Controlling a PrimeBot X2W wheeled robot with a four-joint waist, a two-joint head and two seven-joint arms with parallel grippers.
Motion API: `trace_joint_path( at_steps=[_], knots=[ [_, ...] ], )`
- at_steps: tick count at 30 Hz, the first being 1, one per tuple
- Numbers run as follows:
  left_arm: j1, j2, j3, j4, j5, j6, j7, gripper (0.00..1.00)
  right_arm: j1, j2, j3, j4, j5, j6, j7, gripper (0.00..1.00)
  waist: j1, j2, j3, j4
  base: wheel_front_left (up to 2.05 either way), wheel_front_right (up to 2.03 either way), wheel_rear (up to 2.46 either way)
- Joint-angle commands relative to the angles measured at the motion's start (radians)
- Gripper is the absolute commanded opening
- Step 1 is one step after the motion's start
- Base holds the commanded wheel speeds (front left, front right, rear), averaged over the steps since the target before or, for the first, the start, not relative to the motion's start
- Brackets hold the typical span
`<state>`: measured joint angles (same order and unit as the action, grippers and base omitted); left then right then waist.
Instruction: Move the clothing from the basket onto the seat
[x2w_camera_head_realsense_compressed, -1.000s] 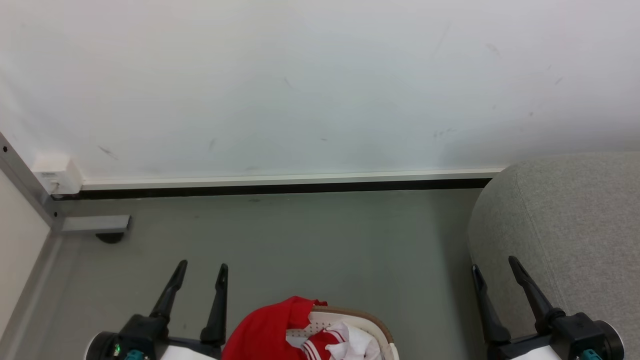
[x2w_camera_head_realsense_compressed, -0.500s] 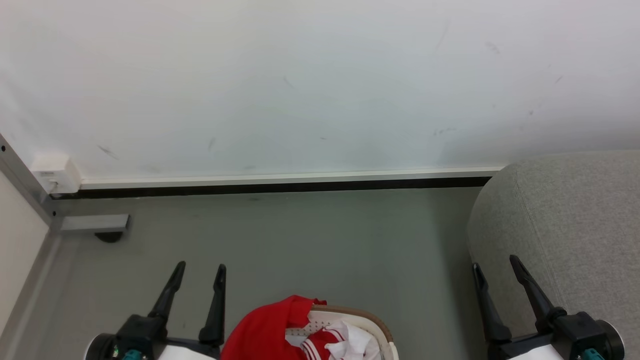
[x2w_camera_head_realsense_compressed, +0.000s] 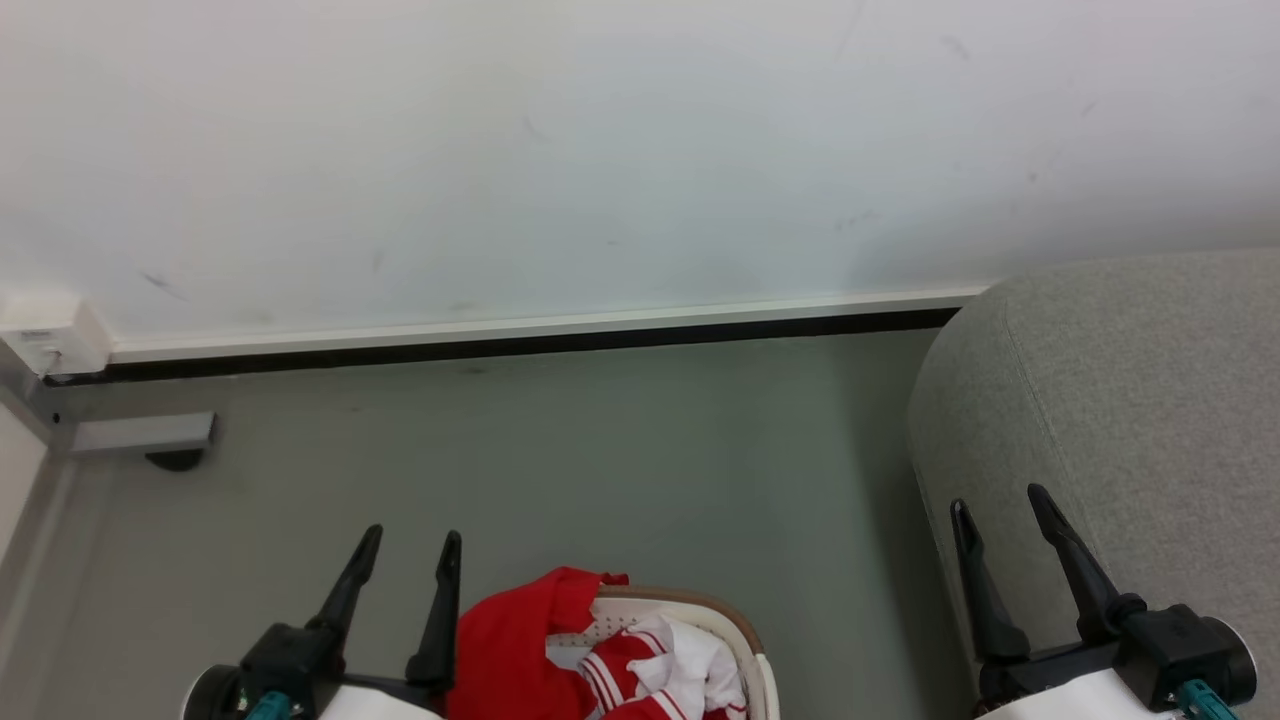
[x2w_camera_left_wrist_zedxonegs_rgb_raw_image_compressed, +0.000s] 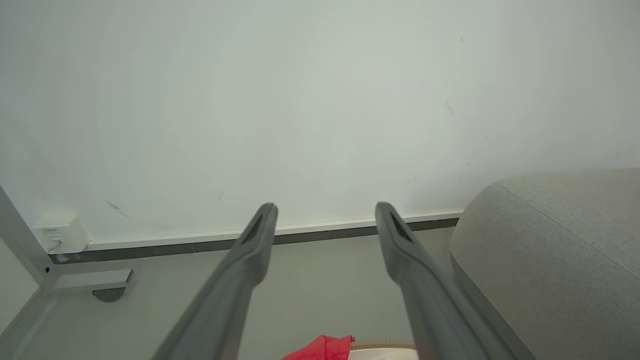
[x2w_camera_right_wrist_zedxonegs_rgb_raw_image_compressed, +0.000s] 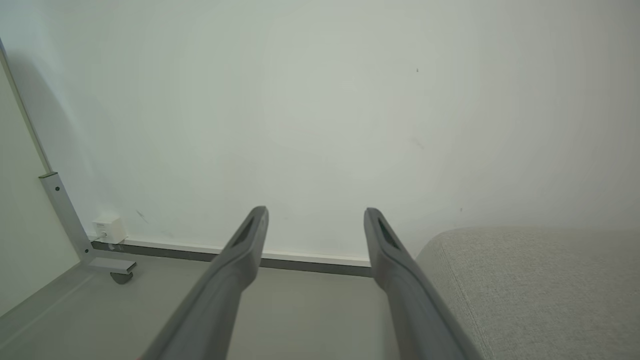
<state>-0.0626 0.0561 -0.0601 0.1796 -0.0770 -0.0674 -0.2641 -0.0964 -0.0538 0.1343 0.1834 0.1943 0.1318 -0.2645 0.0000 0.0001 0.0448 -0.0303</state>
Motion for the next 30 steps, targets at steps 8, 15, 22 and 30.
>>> trace_joint_path(
  at_steps=[8,15,22,30],
  knots=[
    [-0.086,0.020,-0.028,0.113,0.009,-0.024,-0.001,1.00,-0.059,0.000,-0.003,-0.045,0.026,-0.002,0.000,1.00,0.0000,-0.0001,0.130,-0.094,0.00,0.00,0.00],
    [-0.192,0.038,-0.097,0.313,-0.010,-0.053,0.026,1.00,-0.109,-0.001,-0.021,-0.080,0.022,-0.002,0.000,1.00,0.0000,-0.0001,0.231,-0.158,0.00,0.00,0.00],
    [-0.292,0.079,-0.172,0.491,-0.044,-0.063,0.077,1.00,-0.151,0.001,-0.031,-0.119,0.034,-0.002,0.000,1.00,0.0000,-0.0001,0.319,-0.215,0.00,0.00,0.00],
    [-0.441,0.152,-0.347,0.726,-0.165,-0.062,0.168,1.00,-0.208,0.003,-0.061,-0.210,0.060,-0.002,0.000,1.00,0.0000,-0.0001,0.473,-0.281,0.00,0.00,0.00]
  ],
)
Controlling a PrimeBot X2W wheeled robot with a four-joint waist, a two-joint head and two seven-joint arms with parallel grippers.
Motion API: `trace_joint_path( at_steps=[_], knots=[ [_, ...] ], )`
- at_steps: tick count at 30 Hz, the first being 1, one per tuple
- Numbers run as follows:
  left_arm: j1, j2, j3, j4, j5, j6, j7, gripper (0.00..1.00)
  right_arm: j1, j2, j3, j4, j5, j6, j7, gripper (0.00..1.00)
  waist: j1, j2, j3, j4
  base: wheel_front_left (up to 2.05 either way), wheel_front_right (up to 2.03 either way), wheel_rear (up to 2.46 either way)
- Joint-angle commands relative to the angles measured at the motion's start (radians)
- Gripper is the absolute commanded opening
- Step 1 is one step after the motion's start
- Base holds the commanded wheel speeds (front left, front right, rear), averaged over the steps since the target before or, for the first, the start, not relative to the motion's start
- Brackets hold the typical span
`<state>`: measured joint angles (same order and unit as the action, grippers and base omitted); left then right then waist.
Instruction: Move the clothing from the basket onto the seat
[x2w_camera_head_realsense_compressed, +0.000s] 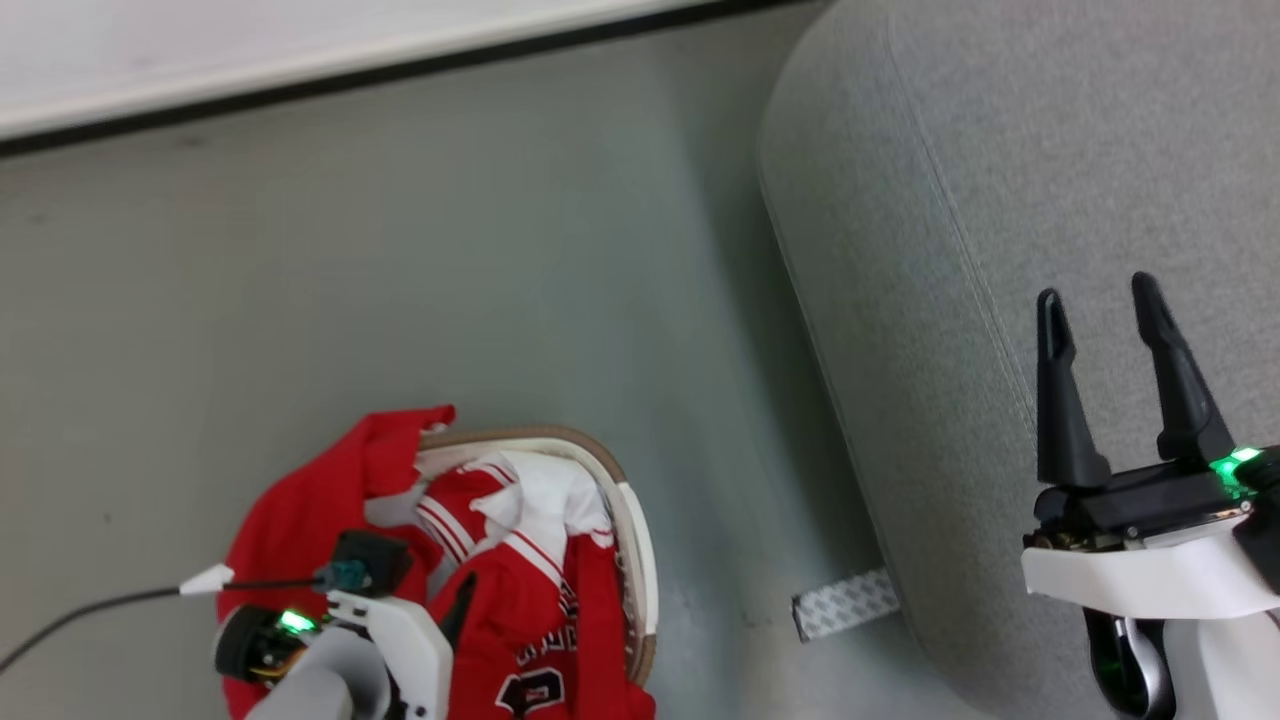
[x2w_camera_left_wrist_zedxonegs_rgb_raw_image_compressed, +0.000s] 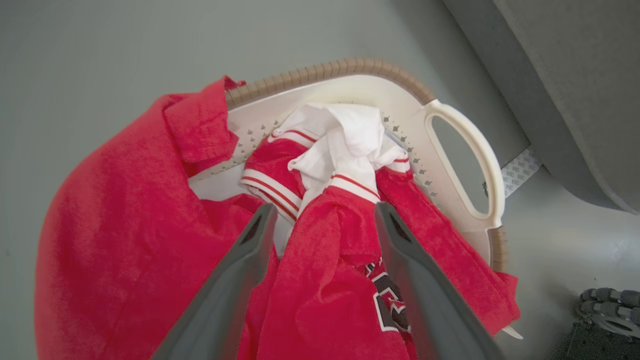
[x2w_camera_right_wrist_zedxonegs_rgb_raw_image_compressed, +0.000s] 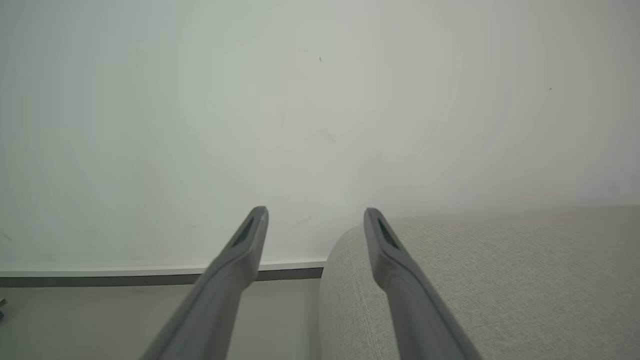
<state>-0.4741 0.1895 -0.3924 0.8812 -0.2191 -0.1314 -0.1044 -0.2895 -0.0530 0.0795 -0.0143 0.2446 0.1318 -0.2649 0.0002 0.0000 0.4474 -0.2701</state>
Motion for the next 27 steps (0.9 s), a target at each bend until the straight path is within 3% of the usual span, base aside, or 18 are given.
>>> trace_joint_path(
  at_steps=[1,16,26,27],
  knots=[
    [-0.045,0.027,-0.031,0.047,-0.029,0.002,0.016,1.00,-0.023,0.003,-0.008,-0.023,0.018,-0.002,0.001,1.00,-0.0002,0.0000,0.085,-0.047,0.00,0.00,0.00],
    [-0.197,0.098,-0.207,0.247,-0.114,0.002,0.136,1.00,-0.083,0.003,-0.041,-0.117,0.081,-0.002,0.001,1.00,-0.0002,0.0000,0.282,-0.115,0.00,0.00,0.00],
    [-0.267,0.109,-0.233,0.343,-0.117,0.007,0.164,1.00,-0.095,0.003,-0.016,-0.114,0.110,-0.002,0.001,1.00,-0.0002,0.0000,0.344,-0.147,0.00,0.00,0.00],
    [-0.270,0.107,-0.234,0.348,-0.118,0.007,0.162,0.82,-0.096,0.003,-0.014,-0.113,0.113,-0.002,0.001,1.00,-0.0002,0.0000,0.345,-0.148,0.00,0.00,0.00]
  ],
)
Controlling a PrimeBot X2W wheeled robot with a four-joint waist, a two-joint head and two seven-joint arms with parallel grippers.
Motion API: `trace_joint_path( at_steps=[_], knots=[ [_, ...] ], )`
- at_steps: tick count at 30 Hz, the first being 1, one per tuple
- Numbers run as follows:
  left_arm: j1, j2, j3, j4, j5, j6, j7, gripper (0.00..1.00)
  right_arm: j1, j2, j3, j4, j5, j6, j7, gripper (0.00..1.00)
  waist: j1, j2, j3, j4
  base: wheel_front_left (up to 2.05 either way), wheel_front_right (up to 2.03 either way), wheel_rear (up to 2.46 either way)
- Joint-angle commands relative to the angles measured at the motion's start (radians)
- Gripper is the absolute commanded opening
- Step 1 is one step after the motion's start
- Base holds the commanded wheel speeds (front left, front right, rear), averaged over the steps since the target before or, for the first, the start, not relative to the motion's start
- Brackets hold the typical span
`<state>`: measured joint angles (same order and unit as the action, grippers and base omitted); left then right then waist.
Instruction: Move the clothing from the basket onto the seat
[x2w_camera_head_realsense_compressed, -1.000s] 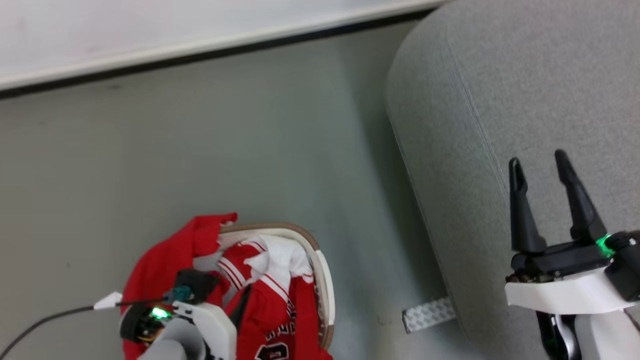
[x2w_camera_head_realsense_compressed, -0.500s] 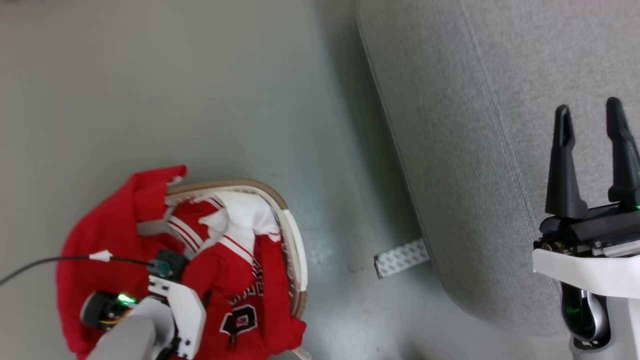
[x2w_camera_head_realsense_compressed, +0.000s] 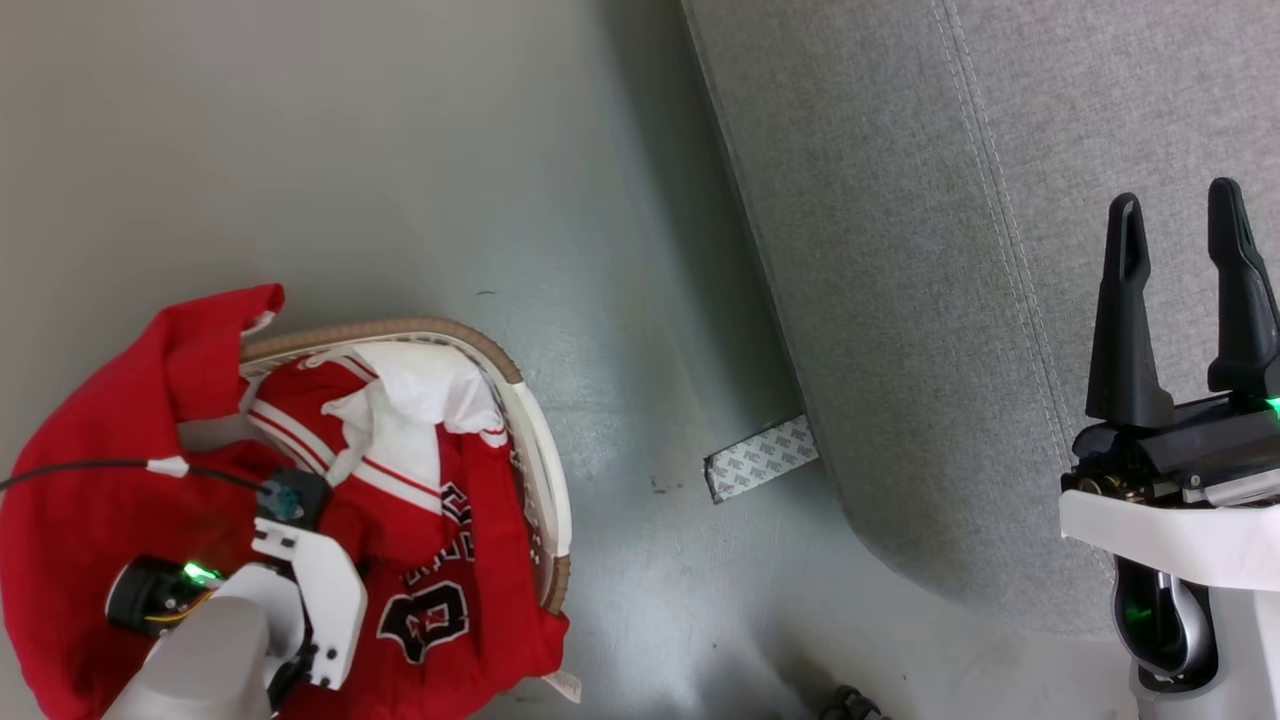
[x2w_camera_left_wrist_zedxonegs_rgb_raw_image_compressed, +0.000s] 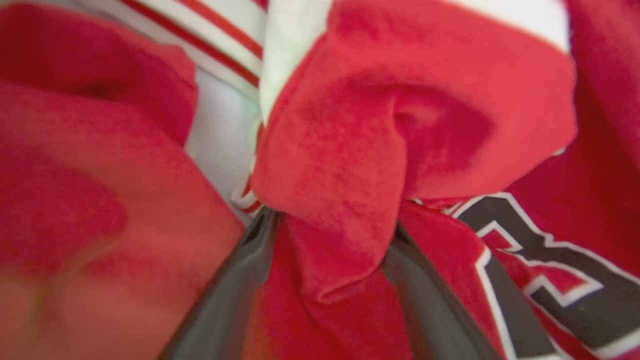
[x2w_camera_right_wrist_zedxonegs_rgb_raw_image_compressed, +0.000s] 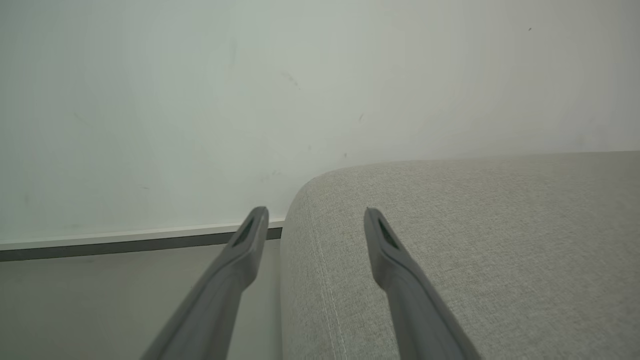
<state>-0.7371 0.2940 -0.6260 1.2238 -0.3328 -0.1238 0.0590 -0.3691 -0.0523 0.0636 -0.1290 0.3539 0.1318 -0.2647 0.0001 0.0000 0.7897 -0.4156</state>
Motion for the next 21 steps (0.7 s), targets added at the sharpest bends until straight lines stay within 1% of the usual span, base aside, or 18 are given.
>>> trace_joint_path(
  at_steps=[1,2,3,9,12,16,19,21],
  knots=[
    [-0.011,-0.002,-0.003,0.010,-0.005,-0.001,-0.003,0.46,-0.016,0.002,0.003,0.004,0.005,-0.002,0.001,1.00,-0.0001,0.0000,0.002,-0.003,0.00,0.00,0.00],
    [-0.015,-0.007,-0.005,0.011,-0.006,-0.002,-0.009,0.21,-0.016,0.002,0.003,0.007,0.005,-0.002,0.001,1.00,-0.0001,0.0000,0.000,-0.002,0.00,0.00,0.00],
    [-0.018,-0.010,-0.008,0.013,-0.006,-0.002,-0.015,0.00,-0.015,0.002,0.003,0.010,0.005,-0.002,0.001,1.00,-0.0001,0.0000,-0.003,-0.001,0.00,0.00,0.00],
    [-0.019,-0.025,-0.012,0.022,-0.026,-0.005,-0.049,0.00,-0.021,0.002,0.003,0.023,-0.006,-0.002,0.001,1.00,-0.0001,0.0000,-0.032,0.009,0.00,0.00,0.00],
    [-0.012,-0.047,-0.015,0.025,-0.035,-0.006,-0.065,0.00,-0.013,0.002,0.000,0.031,-0.017,-0.002,0.001,1.00,-0.0001,0.0000,-0.065,0.027,0.00,0.00,0.00],
    [0.018,-0.093,-0.019,0.023,-0.051,-0.006,-0.117,0.00,0.001,0.002,-0.006,0.047,-0.041,-0.002,0.001,1.00,-0.0001,0.0000,-0.153,0.079,0.00,0.00,0.00],
    [0.043,-0.146,-0.026,0.001,-0.072,-0.007,-0.174,0.00,0.015,0.001,-0.010,0.062,-0.067,-0.002,0.001,1.00,-0.0001,0.0000,-0.240,0.134,0.00,0.00,0.00],
    [0.067,-0.170,-0.041,-0.020,-0.092,-0.005,-0.206,0.00,0.027,0.001,-0.013,0.077,-0.088,-0.002,0.001,1.00,-0.0001,0.0000,-0.300,0.176,0.00,0.00,0.00]
  ],
)
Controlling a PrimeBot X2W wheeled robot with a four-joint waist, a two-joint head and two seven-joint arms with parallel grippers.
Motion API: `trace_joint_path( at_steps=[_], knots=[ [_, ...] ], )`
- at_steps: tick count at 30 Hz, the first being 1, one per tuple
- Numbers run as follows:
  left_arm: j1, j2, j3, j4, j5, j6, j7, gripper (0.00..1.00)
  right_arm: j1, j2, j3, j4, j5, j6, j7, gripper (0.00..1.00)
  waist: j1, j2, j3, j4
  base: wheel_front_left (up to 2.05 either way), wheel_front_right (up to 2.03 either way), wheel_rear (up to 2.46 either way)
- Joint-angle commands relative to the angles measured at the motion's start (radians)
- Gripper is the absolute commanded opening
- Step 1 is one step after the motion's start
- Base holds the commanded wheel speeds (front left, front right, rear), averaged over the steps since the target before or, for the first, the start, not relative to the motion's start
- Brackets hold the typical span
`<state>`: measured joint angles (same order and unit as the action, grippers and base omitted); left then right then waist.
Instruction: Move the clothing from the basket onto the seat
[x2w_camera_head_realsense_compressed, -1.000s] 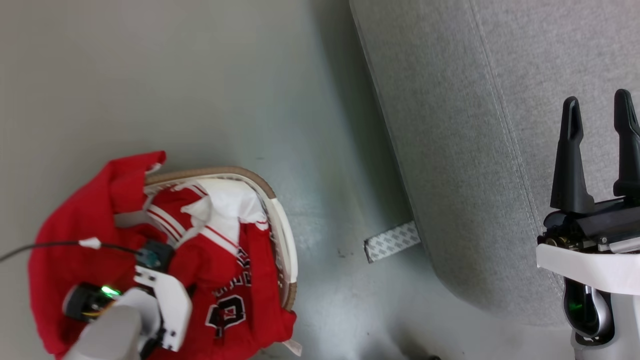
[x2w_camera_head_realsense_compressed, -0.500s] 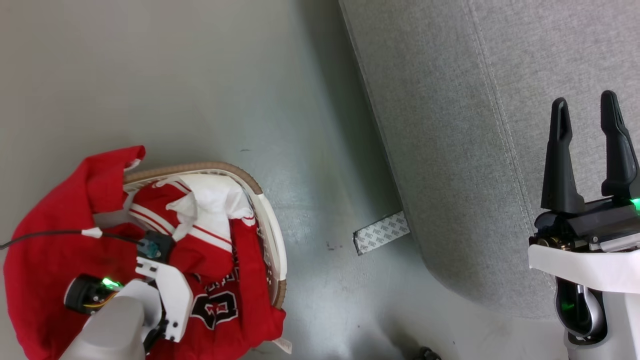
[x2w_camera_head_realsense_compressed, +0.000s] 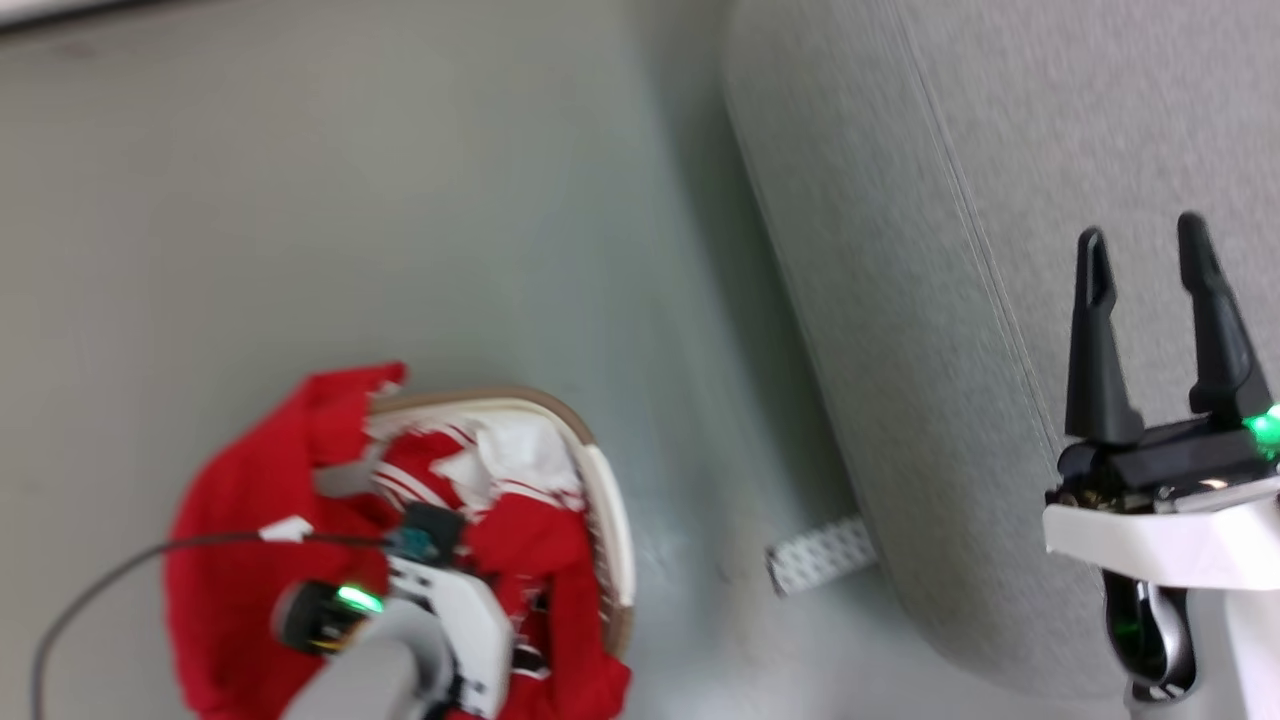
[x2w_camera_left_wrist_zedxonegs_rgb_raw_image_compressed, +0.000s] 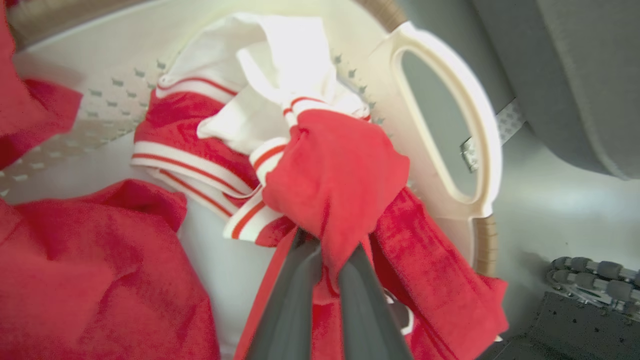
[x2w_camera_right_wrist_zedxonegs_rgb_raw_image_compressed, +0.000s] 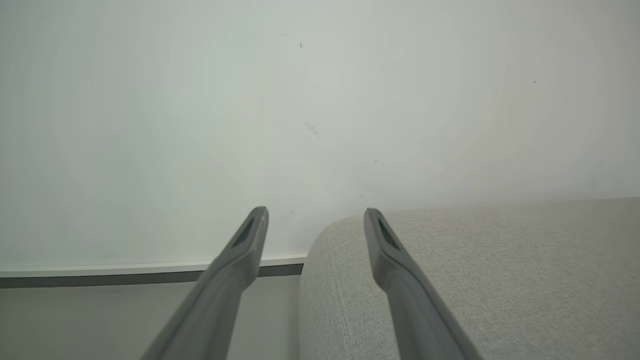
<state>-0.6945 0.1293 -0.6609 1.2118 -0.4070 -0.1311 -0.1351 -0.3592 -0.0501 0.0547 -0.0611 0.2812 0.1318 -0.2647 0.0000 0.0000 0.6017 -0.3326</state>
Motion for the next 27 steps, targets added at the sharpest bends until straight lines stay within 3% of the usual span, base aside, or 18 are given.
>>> trace_joint_path(
  at_steps=[1,6,12,27],
  knots=[
    [0.037,-0.015,-0.016,-0.022,-0.028,0.002,-0.031,0.00,0.026,-0.001,-0.004,0.017,-0.023,-0.002,0.001,1.00,0.0000,0.0000,-0.141,0.114,0.00,0.00,0.00],
    [0.088,-0.038,-0.068,-0.111,-0.087,0.002,-0.100,0.00,0.068,-0.016,-0.002,0.050,-0.037,-0.002,0.001,1.00,0.0000,0.0000,-0.271,0.206,0.00,0.00,0.00],
    [0.140,-0.012,-0.100,-0.245,-0.156,0.002,-0.129,0.00,0.124,-0.038,0.008,0.077,-0.028,-0.002,0.001,1.00,0.0000,0.0000,-0.399,0.275,0.00,0.00,0.00],
    [0.167,0.078,-0.010,-0.681,-0.166,0.018,-0.125,0.00,0.256,-0.032,0.054,0.111,0.004,-0.002,0.001,1.00,0.0000,0.0000,-0.613,0.346,0.00,0.00,0.00]
  ],
)
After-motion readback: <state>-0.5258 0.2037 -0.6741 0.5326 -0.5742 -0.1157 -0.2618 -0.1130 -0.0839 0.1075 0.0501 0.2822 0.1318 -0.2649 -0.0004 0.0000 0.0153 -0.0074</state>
